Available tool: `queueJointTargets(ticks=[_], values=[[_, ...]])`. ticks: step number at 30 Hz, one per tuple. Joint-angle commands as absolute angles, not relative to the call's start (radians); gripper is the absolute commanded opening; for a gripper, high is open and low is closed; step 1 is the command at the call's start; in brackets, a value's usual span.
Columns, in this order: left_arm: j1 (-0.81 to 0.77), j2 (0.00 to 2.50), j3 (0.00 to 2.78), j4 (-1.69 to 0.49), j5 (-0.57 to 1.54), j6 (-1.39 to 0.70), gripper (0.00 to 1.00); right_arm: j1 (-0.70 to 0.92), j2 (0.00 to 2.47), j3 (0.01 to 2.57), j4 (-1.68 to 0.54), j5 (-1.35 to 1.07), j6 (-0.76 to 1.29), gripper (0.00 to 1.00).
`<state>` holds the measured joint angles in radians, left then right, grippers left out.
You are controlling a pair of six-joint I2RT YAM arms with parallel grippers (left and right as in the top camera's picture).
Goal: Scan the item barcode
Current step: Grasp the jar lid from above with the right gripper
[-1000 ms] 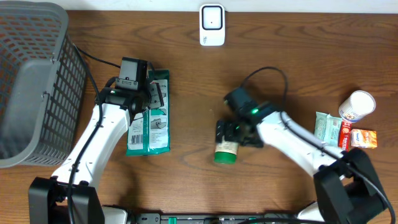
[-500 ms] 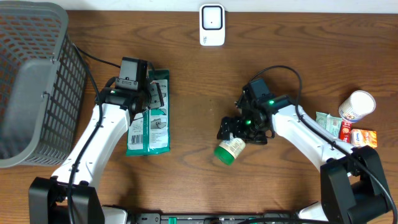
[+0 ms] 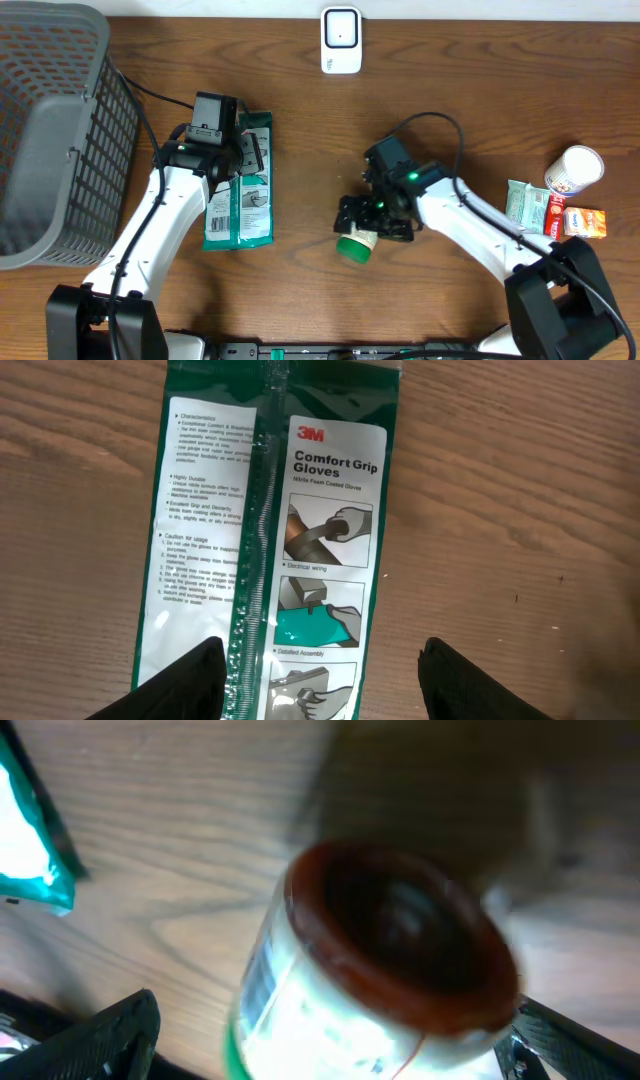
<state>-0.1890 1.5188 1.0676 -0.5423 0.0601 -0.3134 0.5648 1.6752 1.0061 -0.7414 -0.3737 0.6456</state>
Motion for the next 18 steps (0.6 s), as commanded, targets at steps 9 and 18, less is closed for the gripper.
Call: queueJointTargets(ticks=[9,18], values=[[-0.187,1.536,1.051,-0.545,0.044,-0.305,0.62,0.715,1.668,1.017,-0.729,-0.427,0.780,0.99],[-0.187,1.536,1.051,-0.545,0.044,-0.312,0.62,0.693,1.668,1.017,-0.702,-0.100,0.609,0.99]])
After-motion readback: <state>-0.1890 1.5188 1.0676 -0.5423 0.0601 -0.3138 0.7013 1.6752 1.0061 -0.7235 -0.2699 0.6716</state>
